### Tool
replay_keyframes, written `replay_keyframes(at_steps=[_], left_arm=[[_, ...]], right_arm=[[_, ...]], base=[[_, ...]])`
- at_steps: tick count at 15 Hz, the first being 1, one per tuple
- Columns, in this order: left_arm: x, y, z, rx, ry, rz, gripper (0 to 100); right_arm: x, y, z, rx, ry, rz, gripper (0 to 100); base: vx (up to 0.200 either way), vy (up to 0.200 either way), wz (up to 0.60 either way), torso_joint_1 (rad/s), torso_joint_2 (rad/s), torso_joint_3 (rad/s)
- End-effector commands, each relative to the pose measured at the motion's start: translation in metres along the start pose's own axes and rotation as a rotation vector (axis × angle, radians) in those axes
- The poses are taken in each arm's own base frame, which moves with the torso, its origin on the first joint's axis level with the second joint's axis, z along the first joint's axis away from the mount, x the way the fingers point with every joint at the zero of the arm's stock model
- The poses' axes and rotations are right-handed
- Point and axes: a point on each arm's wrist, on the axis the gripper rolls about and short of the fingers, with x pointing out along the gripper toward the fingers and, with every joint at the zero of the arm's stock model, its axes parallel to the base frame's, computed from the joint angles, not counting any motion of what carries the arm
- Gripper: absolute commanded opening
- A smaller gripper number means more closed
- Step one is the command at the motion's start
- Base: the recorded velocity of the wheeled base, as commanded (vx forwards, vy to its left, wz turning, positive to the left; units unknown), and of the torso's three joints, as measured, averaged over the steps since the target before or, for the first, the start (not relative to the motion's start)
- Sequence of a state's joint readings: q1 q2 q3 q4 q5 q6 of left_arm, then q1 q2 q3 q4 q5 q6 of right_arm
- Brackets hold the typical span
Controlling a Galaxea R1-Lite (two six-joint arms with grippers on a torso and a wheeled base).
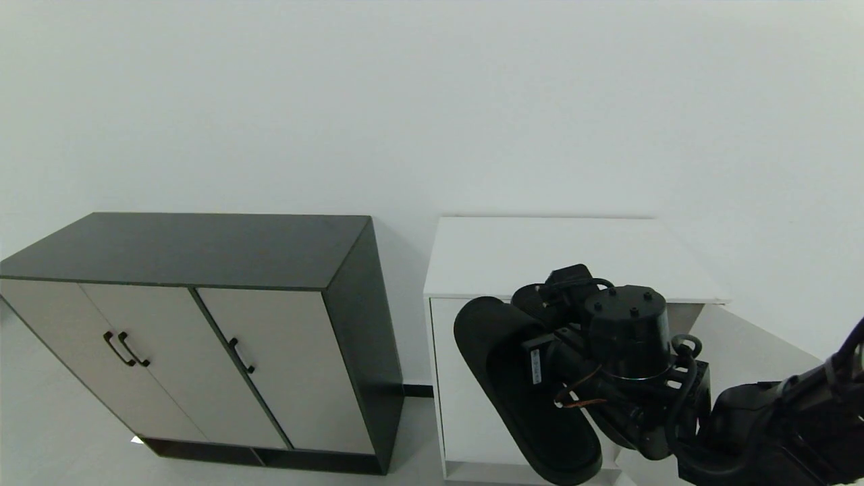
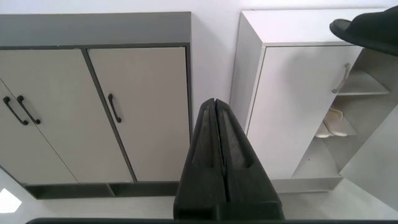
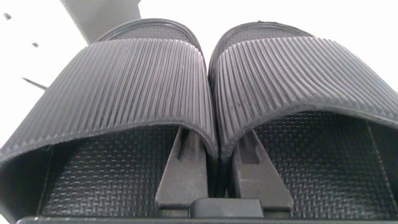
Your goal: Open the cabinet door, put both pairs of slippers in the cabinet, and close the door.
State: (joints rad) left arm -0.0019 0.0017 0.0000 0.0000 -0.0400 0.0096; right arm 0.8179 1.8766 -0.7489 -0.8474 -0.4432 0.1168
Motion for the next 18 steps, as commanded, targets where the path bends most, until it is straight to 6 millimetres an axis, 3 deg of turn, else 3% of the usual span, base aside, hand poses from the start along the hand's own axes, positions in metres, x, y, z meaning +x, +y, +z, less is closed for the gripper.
replay_keyframes(at_steps=[1,6,18], left_arm=[[0.0,0.0,0.0,0.0,0.0,0.0,0],[0.0,0.0,0.0,0.001,0.0,0.0,0],[0.0,0.0,0.0,0.004,0.0,0.0,0]], right_arm=[[0.0004,0.0011,-0.0013,-0.004,0.003,0.004,0],[0.0015,0.0019,-0.0033,-0.006,0.003,0.004,0],[-0.0006,0.0048,-0.0088,-0.013,0.008,0.013,0]], base=[[0.0,0.0,0.0,0.0,0.0,0.0],[0.0,0.0,0.0,0.0,0.0,0.0],[0.0,-0.2,0.0,0.002,0.0,0.002]])
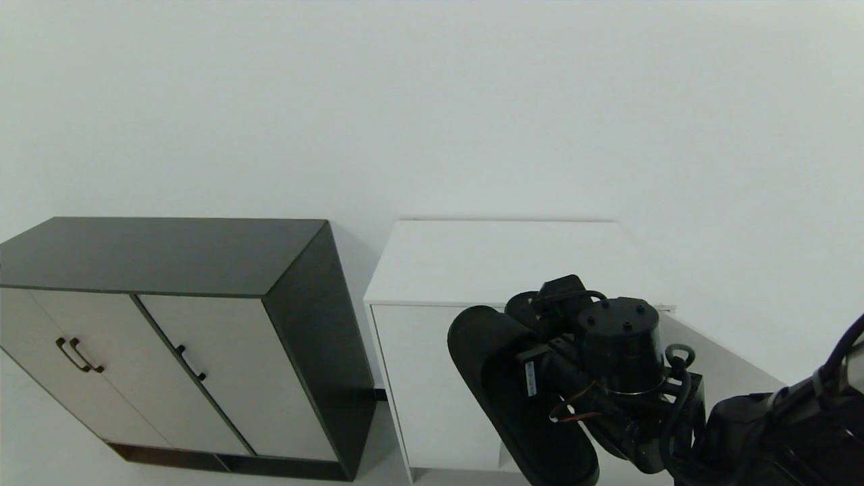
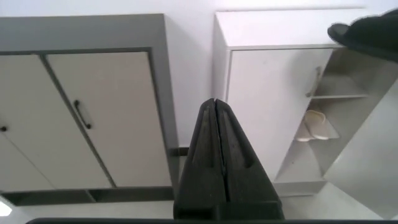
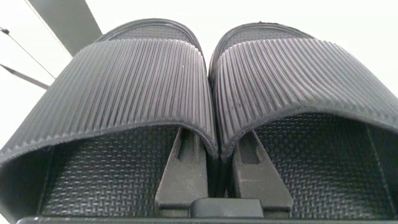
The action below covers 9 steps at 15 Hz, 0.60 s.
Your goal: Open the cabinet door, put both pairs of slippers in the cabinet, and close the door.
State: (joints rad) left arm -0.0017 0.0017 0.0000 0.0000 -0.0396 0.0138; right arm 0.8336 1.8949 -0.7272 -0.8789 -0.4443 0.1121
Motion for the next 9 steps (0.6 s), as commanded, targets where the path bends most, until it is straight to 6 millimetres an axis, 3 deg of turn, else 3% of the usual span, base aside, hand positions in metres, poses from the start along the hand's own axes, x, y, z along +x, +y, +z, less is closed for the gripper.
replay_keyframes(at_steps=[1,6,9], left_arm=[[0.0,0.0,0.0,0.0,0.0,0.0,0],[0.0,0.0,0.0,-0.003,0.0,0.0,0],[0.0,0.0,0.0002,-0.005,-0.002,0.0,0]], right_arm=[[-0.0003,0.0001,-0.0002,0.0,0.0,0.0,0],[-0.0004,0.0007,0.0,0.003,-0.007,0.003,0],[-0.0005,0.0007,0.0005,0.006,-0.014,0.003,0]], base=[[0.0,-0.2,0.0,-0.002,0.0,0.002],[0.0,-0.2,0.0,0.004,0.0,0.001],[0.0,0.0,0.0,0.0,0.0,0.0]])
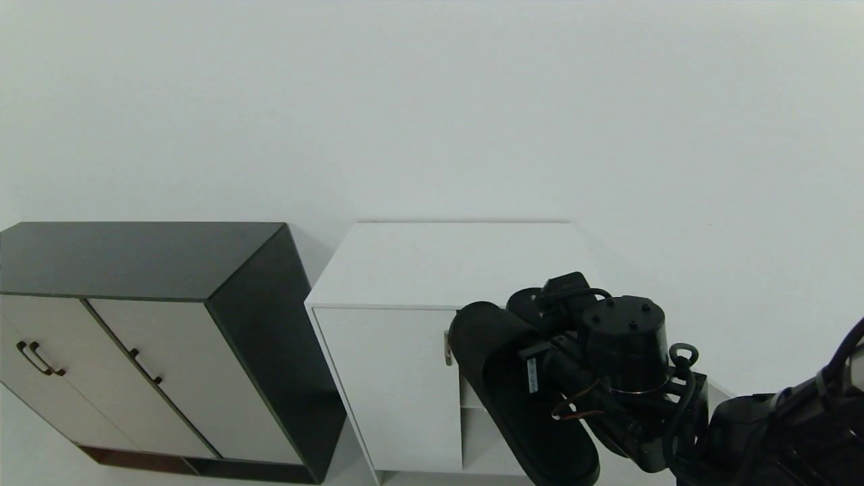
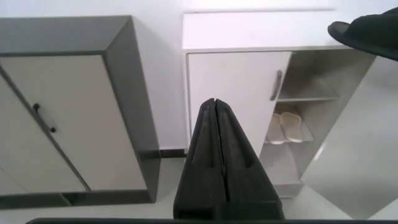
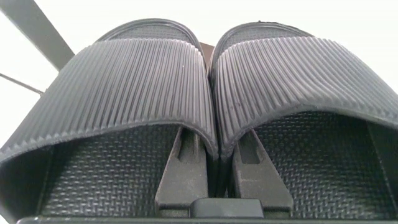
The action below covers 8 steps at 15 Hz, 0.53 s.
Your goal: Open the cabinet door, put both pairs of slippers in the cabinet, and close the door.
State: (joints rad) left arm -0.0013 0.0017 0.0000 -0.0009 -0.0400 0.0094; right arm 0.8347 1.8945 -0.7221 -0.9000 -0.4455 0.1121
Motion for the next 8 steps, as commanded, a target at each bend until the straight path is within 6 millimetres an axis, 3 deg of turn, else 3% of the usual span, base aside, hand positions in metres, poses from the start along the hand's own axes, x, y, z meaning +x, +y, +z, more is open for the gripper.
replay_keyframes(at_steps=[1,8], left_arm=[[0.0,0.0,-0.0001,0.0,0.001,0.0,0],[0.0,0.0,-0.0001,0.0,0.001,0.0,0]], right_arm=[[-0.0001,0.0004,-0.0007,0.0,-0.001,0.002,0],[0.0011,-0.0053,-0.0008,0.015,-0.027,-0.014,0]], base=[[0.0,0.0,0.0,0.0,0.0,0.0],[0.0,0.0,0.0,0.0,0.0,0.0]])
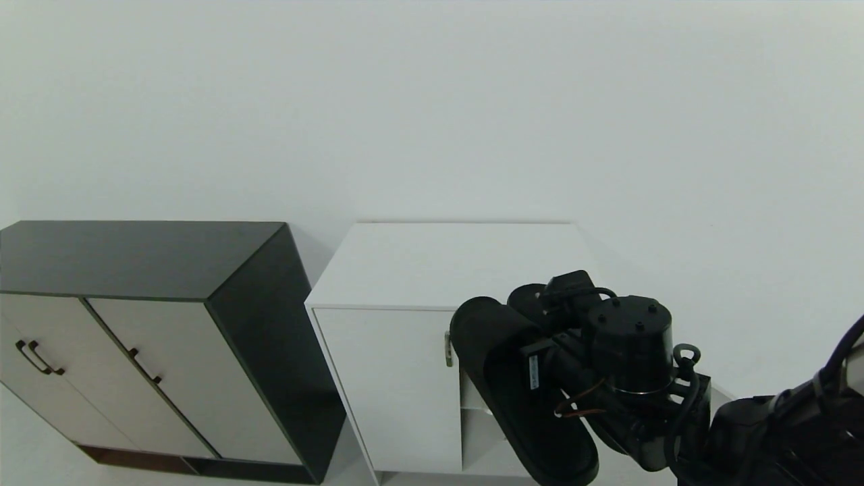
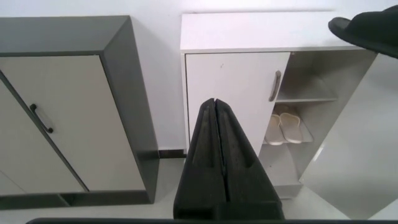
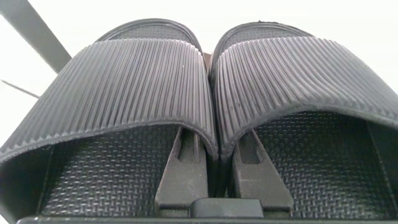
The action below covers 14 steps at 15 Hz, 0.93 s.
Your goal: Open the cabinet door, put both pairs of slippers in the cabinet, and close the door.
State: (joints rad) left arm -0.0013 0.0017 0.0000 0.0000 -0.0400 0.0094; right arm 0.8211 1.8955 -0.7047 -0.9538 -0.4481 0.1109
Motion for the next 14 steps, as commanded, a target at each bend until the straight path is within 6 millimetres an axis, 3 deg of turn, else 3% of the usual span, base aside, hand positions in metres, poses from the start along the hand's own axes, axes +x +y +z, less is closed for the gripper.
replay_keyframes(at_steps=[1,5,14], left_arm=[[0.0,0.0,0.0,0.0,0.0,0.0,0],[0.0,0.0,0.0,0.0,0.0,0.0,0],[0.0,0.0,0.0,0.0,0.0,0.0,0]], right_arm=[[0.0002,-0.0007,-0.0011,0.0,-0.001,0.0,0],[-0.0013,-0.0017,-0.0038,-0.001,0.002,0.0,0],[-0.0034,-0.0025,-0.0072,-0.02,-0.016,0.004,0]], base=[[0.0,0.0,0.0,0.0,0.0,0.0],[0.0,0.0,0.0,0.0,0.0,0.0],[0.0,0.0,0.0,-0.149,0.33,0.178]])
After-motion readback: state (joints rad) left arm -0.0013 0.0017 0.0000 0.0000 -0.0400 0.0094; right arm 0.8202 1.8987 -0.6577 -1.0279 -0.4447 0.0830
